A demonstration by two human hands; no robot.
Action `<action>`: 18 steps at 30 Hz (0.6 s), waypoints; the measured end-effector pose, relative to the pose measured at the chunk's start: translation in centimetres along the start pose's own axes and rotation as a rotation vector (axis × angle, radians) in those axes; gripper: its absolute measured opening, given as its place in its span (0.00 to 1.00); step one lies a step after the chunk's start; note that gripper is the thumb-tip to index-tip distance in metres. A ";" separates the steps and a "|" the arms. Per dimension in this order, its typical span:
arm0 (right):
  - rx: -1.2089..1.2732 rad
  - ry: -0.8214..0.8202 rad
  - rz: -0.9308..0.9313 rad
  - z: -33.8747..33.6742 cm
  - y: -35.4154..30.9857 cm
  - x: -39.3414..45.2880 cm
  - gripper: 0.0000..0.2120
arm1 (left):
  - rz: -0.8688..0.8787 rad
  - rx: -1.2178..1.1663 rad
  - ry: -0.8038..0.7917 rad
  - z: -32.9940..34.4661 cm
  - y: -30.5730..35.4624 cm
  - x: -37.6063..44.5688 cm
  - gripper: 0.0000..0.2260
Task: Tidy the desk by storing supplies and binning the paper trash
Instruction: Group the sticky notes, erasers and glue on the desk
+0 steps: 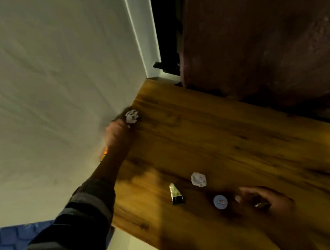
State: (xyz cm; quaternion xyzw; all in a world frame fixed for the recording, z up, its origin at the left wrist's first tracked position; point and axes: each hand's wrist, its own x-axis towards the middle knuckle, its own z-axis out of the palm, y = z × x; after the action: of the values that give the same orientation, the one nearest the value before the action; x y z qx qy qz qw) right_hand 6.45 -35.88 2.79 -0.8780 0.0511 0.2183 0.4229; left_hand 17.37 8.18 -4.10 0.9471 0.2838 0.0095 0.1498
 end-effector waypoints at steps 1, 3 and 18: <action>-0.012 0.026 0.018 -0.6 0.4 -0.2 0.10 | 0.010 0.003 0.008 1.0 -0.7 1.0 0.17; -0.050 0.100 0.048 -1.5 1.1 -0.6 0.10 | 0.036 0.009 0.002 1.9 -1.2 2.1 0.18; -0.202 0.399 0.104 -1.1 4.9 -1.1 0.09 | 0.003 -0.160 -0.312 -2.4 7.4 -4.0 0.20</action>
State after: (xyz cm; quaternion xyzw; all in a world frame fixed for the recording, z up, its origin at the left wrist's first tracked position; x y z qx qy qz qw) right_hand 4.52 -39.93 0.30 -0.9379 0.1569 0.0658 0.3023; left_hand 17.71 0.80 0.64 0.9225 0.2542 -0.1145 0.2671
